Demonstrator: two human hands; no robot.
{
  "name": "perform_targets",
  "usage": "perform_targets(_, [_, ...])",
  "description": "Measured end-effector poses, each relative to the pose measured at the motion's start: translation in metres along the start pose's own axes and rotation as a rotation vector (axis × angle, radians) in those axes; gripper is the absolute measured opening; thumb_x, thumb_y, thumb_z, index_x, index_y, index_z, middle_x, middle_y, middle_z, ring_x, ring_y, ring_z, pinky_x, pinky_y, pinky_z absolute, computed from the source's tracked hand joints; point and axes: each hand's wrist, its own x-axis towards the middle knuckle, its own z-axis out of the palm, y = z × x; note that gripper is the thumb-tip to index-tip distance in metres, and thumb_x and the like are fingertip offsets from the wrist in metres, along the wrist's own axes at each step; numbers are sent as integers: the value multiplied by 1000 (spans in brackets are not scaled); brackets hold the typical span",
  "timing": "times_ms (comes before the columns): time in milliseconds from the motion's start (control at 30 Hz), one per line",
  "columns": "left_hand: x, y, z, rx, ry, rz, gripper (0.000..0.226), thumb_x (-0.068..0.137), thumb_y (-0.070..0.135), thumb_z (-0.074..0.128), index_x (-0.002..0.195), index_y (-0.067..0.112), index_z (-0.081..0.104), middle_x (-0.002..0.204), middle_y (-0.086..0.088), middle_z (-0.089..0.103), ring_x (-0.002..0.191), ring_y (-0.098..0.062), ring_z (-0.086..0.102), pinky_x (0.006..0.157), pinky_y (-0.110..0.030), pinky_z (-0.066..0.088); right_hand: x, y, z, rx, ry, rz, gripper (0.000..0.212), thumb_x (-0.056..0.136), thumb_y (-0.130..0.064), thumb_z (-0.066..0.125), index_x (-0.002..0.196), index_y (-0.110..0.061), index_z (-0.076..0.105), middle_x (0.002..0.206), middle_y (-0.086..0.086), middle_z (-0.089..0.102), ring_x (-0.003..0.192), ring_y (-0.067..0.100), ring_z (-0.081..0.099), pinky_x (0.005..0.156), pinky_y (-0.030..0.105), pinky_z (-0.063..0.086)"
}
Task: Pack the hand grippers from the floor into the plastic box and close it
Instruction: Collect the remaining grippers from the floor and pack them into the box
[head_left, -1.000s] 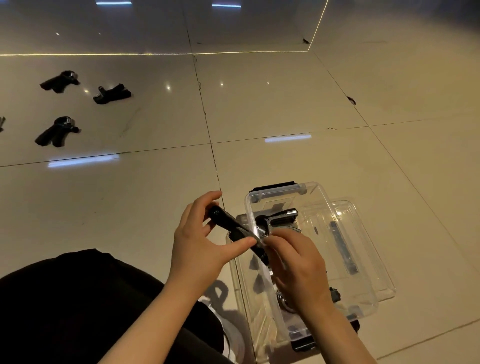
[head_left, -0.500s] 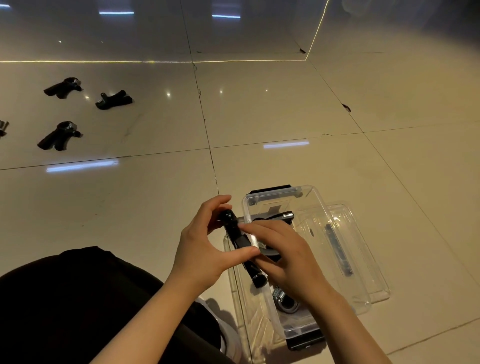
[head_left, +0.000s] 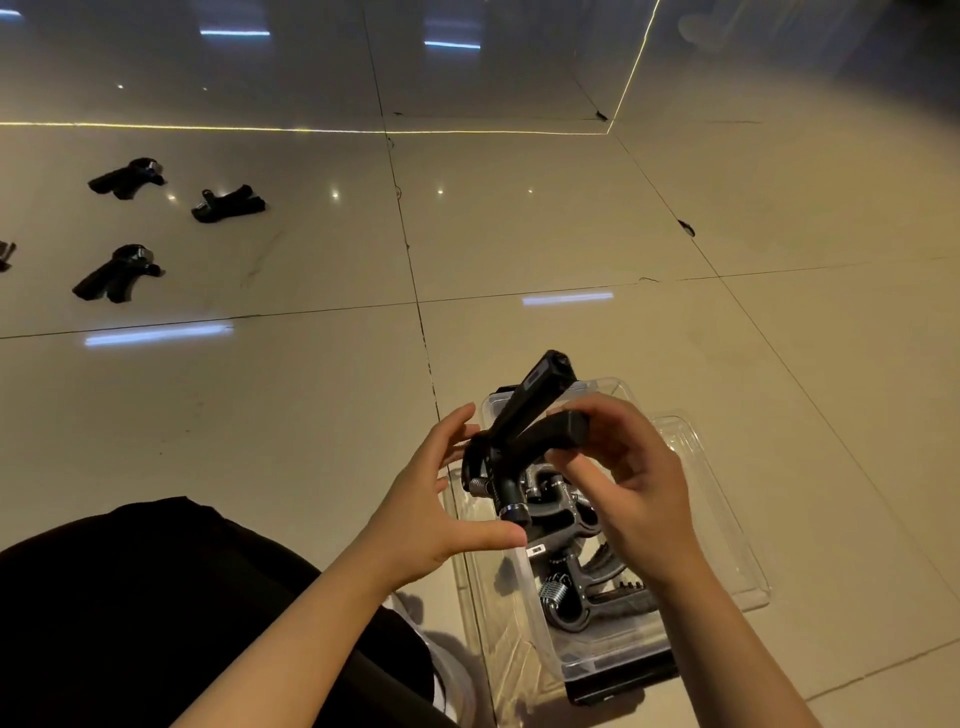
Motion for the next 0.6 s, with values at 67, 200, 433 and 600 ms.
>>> perform_targets(67, [-1, 1, 1, -26, 22, 17, 107, 44, 51, 84, 132, 57, 22, 129, 30, 37, 118, 16, 37, 91, -11, 32, -1, 0, -3, 75, 33, 17, 45, 78, 7, 66, 100, -33, 64, 96, -6, 68, 93, 14, 66, 79, 25, 54])
perform_targets(200, [-2, 1, 13, -40, -33, 18, 108, 49, 43, 87, 127, 68, 16, 132, 29, 29, 115, 23, 30, 91, -14, 35, -8, 1, -4, 86, -9, 27, 39, 77, 3, 66, 100, -28, 64, 97, -4, 67, 94, 18, 66, 81, 28, 54])
perform_targets(433, [2, 5, 10, 200, 9, 67, 104, 52, 50, 81, 127, 68, 11, 124, 30, 34, 117, 5, 38, 92, -18, 35, -17, 6, -9, -129, 38, 68, 38, 78, -5, 73, 97, -35, 59, 98, -12, 65, 94, 7, 64, 81, 19, 51])
perform_targets(600, [-4, -3, 2, 711, 5, 184, 101, 54, 63, 64, 135, 55, 3, 134, 15, 30, 122, -6, 26, 94, -25, 39, -14, 3, -22, -770, -115, -125, 68, 70, -53, 66, 129, -32, 41, 132, -7, 42, 124, 7, 38, 103, 20, 30])
